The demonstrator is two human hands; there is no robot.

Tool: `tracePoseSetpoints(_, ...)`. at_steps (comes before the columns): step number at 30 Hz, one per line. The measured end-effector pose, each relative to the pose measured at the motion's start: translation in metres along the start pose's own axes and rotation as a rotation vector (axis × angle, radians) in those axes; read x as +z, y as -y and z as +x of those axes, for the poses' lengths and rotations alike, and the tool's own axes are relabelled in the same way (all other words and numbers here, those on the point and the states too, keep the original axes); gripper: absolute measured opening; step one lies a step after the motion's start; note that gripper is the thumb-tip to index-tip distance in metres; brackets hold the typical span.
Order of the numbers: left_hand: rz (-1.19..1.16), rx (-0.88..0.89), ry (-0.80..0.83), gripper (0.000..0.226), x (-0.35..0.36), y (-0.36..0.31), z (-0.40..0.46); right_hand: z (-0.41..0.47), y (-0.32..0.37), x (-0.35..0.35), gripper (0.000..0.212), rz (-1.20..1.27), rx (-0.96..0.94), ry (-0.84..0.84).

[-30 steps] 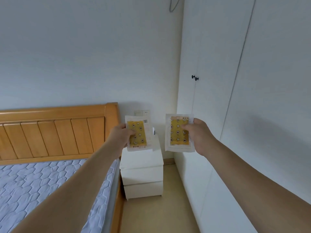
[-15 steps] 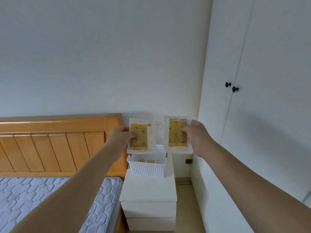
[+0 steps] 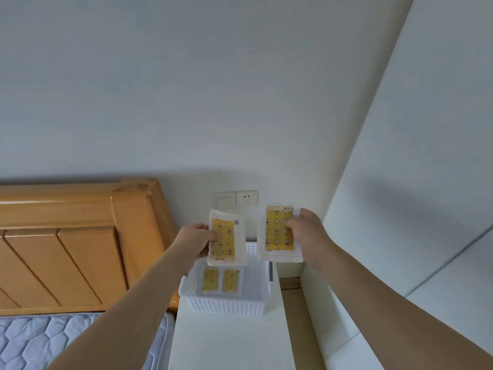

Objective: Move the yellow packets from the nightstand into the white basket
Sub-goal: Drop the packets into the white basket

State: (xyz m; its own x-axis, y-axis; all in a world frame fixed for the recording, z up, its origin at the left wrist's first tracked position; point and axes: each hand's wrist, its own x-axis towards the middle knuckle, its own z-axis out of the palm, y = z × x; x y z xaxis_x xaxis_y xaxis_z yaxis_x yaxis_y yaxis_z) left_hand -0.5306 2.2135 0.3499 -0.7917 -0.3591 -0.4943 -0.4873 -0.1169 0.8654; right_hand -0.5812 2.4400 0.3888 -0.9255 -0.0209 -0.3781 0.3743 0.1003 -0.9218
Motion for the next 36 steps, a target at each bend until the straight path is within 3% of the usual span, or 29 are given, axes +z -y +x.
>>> tracePoseSetpoints(9, 0.144, -0.286, 0.057, 0.018, 0.027, 0.094, 0.164, 0.146, -0.070, 0.031, 0.021, -0.052, 0.205, -0.056)
tracePoseSetpoints(17, 0.404, -0.400, 0.056, 0.012, 0.074, 0.206, 0.256, 0.243, -0.150, 0.025, 0.024, -0.049, 0.266, -0.095)
tracePoseSetpoints(32, 0.522, -0.375, -0.023, 0.009, 0.120, 0.260, 0.311, 0.270, -0.210, 0.013, 0.023, -0.013, 0.334, -0.021)
tracePoseSetpoints(36, 0.661, -0.294, -0.023, 0.018, 0.124, 0.259, 0.311, 0.269, -0.211, 0.013, 0.023, -0.020, 0.335, -0.018)
